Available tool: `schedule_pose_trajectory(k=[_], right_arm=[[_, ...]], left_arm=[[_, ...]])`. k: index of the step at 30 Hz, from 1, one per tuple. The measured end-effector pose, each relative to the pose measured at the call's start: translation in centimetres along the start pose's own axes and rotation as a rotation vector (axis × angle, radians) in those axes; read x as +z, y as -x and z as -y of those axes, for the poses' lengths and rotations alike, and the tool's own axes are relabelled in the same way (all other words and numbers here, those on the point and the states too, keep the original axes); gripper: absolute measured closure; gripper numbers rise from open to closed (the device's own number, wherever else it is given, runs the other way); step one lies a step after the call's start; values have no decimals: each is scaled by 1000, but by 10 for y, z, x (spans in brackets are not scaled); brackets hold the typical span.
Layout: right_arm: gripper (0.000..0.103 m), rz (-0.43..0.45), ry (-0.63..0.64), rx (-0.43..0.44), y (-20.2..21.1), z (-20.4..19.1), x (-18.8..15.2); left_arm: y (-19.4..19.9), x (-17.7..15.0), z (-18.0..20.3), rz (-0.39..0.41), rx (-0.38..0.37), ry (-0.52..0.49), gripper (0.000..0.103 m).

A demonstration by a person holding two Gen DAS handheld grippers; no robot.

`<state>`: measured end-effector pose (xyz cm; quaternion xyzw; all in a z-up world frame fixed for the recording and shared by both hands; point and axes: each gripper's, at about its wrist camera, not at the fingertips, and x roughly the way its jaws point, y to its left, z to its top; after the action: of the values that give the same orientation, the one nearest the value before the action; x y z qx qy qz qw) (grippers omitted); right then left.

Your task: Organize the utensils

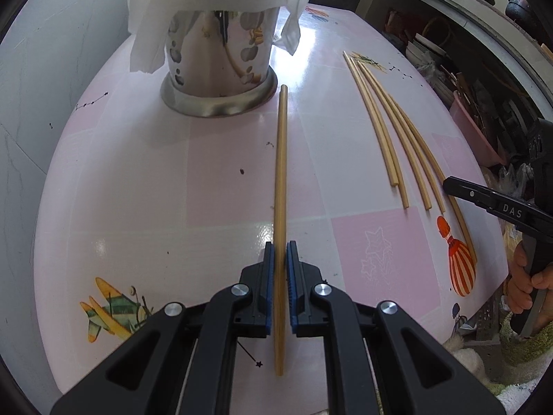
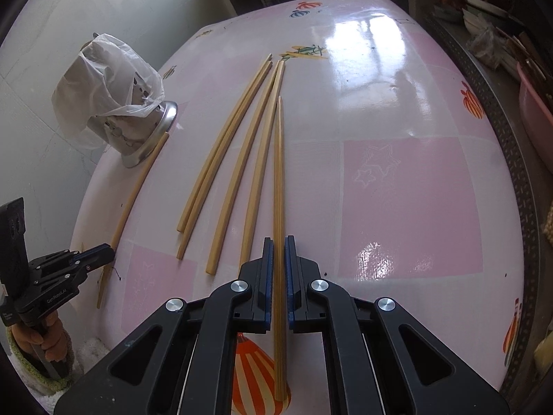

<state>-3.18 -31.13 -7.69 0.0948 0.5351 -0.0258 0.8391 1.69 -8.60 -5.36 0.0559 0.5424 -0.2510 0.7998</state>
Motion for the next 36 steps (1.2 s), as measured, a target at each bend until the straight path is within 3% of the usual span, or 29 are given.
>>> schedule_pose_trajectory(k=[1, 5, 8, 18, 24, 30, 36], right_arm=[[97, -1, 2, 5, 0, 0, 0], [90, 2, 30, 9, -1, -4, 2], [90, 7, 40, 12, -5, -6, 5], [90, 19, 8, 58, -4, 4, 6], [90, 25, -16, 84, -1, 12, 5], [91, 26, -17, 90, 4, 18, 3], [91, 28, -23, 91, 6, 20, 1]], left_arm=[[2, -1, -1, -5, -6, 2, 95], [13, 5, 3, 23, -11, -4, 72], [20, 18, 10, 70, 1, -36, 64], [-20, 74, 34, 103, 100, -134, 63], [-46, 86, 42, 94, 184, -185, 75], [-52, 80, 43, 107, 212, -177, 96], [-41, 68, 37, 74, 196, -137, 97]])
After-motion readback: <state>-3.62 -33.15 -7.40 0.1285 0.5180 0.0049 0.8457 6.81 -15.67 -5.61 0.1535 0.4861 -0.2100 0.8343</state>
